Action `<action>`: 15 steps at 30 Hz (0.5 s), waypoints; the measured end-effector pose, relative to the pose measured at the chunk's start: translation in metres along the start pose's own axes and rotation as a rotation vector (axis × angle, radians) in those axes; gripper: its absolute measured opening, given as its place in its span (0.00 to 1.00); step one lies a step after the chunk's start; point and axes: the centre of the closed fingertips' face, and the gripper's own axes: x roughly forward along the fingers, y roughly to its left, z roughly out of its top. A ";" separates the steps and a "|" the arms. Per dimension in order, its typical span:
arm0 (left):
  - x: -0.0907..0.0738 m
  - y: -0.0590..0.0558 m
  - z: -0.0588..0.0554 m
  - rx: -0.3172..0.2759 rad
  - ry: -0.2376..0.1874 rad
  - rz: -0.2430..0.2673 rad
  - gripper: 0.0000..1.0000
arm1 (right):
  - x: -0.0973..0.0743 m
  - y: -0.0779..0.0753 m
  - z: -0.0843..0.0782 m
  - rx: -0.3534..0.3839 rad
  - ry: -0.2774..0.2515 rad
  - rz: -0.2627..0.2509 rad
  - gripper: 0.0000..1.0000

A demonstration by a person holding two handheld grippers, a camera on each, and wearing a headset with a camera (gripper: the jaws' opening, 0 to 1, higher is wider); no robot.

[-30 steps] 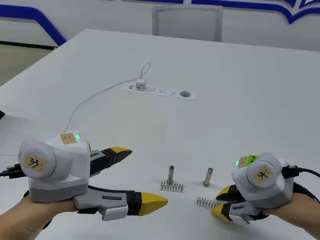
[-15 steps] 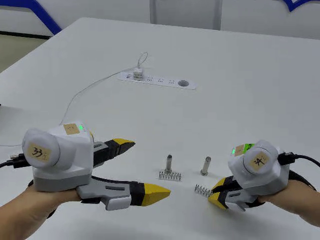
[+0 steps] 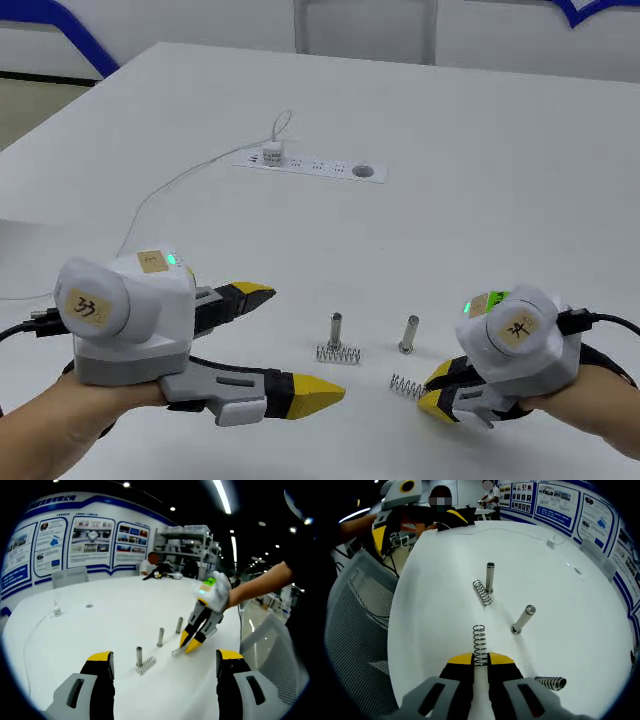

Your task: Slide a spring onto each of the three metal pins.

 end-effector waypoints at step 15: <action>0.015 -0.020 0.009 0.077 0.024 -0.060 0.83 | -0.049 0.009 0.030 -0.204 -0.030 -0.017 0.10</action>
